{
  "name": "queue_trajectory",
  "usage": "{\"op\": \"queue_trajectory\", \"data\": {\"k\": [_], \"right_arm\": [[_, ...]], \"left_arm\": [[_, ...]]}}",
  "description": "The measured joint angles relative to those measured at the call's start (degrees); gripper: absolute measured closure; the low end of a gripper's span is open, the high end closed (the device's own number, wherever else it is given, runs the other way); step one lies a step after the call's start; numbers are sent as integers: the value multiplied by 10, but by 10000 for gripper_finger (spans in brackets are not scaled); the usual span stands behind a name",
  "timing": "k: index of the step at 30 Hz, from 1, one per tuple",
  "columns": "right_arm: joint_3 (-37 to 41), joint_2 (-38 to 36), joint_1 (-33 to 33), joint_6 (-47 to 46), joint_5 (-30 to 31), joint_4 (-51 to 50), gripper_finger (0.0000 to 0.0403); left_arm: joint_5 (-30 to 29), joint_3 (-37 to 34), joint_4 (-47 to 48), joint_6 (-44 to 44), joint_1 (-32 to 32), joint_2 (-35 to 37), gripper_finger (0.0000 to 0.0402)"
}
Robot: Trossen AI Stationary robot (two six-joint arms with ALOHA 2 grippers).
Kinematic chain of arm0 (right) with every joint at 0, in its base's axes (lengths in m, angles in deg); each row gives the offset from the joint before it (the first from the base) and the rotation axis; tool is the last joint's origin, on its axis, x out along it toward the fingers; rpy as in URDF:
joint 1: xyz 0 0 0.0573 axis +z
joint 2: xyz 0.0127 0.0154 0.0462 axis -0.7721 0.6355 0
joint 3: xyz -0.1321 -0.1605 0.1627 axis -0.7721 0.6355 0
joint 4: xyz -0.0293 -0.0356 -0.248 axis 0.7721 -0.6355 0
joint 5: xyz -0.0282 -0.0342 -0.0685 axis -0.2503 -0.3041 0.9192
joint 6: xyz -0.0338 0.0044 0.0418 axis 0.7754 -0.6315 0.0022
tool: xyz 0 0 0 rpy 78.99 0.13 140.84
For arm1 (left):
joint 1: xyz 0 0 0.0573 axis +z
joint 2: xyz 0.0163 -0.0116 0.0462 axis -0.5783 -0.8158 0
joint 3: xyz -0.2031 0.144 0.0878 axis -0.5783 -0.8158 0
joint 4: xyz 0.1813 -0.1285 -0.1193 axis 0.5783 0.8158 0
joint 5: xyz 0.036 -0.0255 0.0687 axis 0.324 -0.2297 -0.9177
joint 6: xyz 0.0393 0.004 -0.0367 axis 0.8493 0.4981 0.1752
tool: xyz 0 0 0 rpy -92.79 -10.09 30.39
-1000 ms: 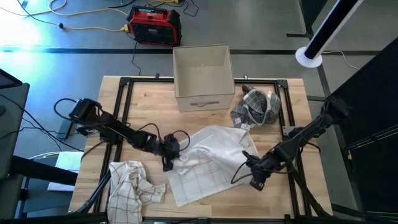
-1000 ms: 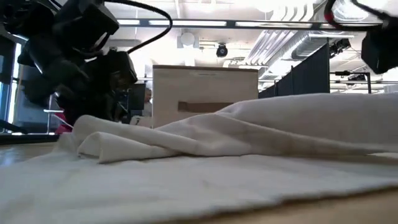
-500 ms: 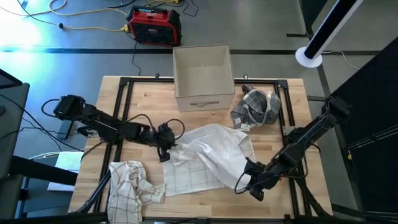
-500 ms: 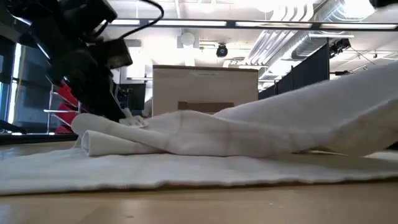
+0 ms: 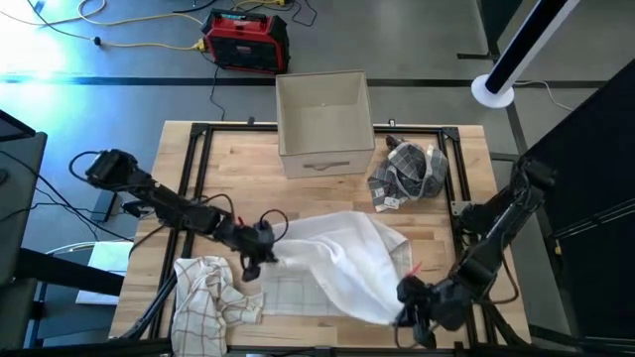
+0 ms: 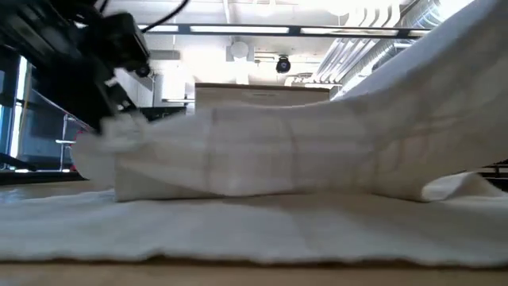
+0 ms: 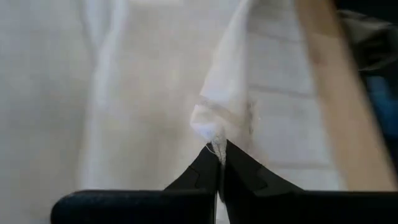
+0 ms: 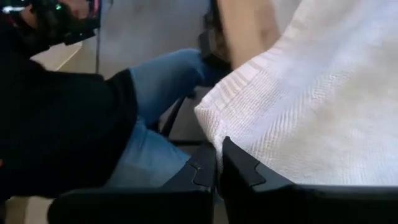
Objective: Fold towel
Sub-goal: Fold the white patterned towel
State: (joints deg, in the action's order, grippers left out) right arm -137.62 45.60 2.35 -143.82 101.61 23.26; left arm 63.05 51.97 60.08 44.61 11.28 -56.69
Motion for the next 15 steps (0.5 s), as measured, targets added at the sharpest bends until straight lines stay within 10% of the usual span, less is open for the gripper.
{"op": "queue_trajectory", "data": {"k": [8, 15], "right_arm": [[-102, 23, 22, 125, 89, -82, 403], [-255, 21, 57, 297, 295, -241, 403]], "left_arm": [[-49, 42, -95, 87, -65, 40, 402], [-130, 141, -31, 209, -104, 124, 402]]}}
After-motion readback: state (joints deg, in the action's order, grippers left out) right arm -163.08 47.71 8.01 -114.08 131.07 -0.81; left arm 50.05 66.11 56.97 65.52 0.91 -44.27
